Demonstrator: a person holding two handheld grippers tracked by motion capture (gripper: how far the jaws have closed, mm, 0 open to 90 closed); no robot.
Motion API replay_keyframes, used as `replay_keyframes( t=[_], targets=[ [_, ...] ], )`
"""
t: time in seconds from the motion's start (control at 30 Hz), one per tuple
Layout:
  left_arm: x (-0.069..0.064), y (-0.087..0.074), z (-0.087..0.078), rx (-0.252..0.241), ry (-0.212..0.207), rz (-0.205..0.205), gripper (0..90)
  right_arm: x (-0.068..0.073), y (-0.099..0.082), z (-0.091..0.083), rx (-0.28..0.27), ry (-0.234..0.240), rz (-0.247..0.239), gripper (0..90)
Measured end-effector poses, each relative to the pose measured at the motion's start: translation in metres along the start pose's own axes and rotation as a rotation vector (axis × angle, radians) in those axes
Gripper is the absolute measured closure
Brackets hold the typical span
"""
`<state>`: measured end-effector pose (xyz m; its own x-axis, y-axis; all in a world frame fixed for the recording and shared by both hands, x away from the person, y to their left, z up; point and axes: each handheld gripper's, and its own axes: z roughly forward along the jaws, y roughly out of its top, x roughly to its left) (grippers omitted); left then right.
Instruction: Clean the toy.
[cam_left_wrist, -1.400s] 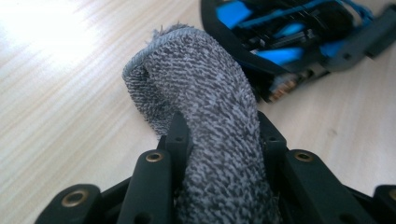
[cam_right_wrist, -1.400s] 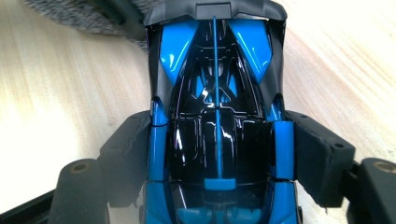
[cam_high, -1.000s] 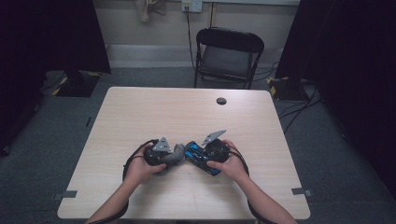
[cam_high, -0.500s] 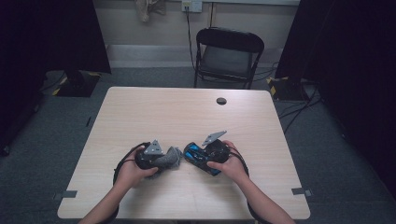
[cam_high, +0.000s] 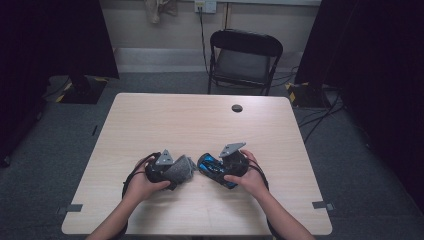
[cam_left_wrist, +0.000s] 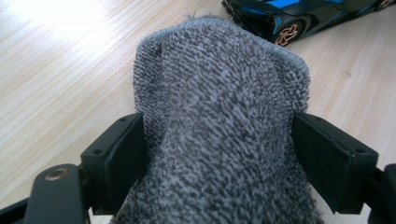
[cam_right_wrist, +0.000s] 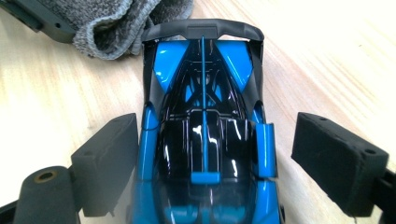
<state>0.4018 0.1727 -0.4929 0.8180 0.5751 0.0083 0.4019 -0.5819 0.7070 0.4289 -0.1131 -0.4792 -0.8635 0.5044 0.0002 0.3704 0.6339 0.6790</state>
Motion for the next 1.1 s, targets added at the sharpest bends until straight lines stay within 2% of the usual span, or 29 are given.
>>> replay_keyframes(
  t=[0.2, 0.4, 0.57, 0.7, 0.73, 0.9, 1.1],
  targets=[
    [0.0, 0.0, 0.003, 0.004, 0.001, -0.001, 18.3, -0.001, -0.004, -0.008, -0.012, 0.003, 0.006, 14.6],
    [0.0, -0.002, 0.003, -0.013, 0.0, -0.006, 18.7, 0.002, -0.012, -0.016, -0.015, 0.004, 0.006, 14.5],
    [0.0, -0.003, 0.003, -0.017, 0.0, -0.011, 19.0, 0.005, -0.026, -0.027, -0.005, -0.018, -0.002, 14.5],
    [0.0, -0.004, 0.003, -0.021, 0.005, -0.012, 19.1, 0.005, -0.035, -0.031, -0.01, -0.023, 0.019, 14.5],
    [0.0, -0.004, 0.003, -0.023, 0.008, -0.011, 19.1, 0.005, -0.043, -0.034, -0.015, -0.018, 0.034, 14.5],
    [-0.001, -0.005, 0.003, -0.033, 0.009, -0.019, 19.2, 0.009, -0.056, -0.033, -0.011, -0.029, 0.037, 14.6],
    [-0.001, -0.006, 0.002, -0.036, 0.011, -0.018, 19.3, 0.007, -0.06, -0.032, -0.017, -0.024, 0.04, 14.4]
  ],
)
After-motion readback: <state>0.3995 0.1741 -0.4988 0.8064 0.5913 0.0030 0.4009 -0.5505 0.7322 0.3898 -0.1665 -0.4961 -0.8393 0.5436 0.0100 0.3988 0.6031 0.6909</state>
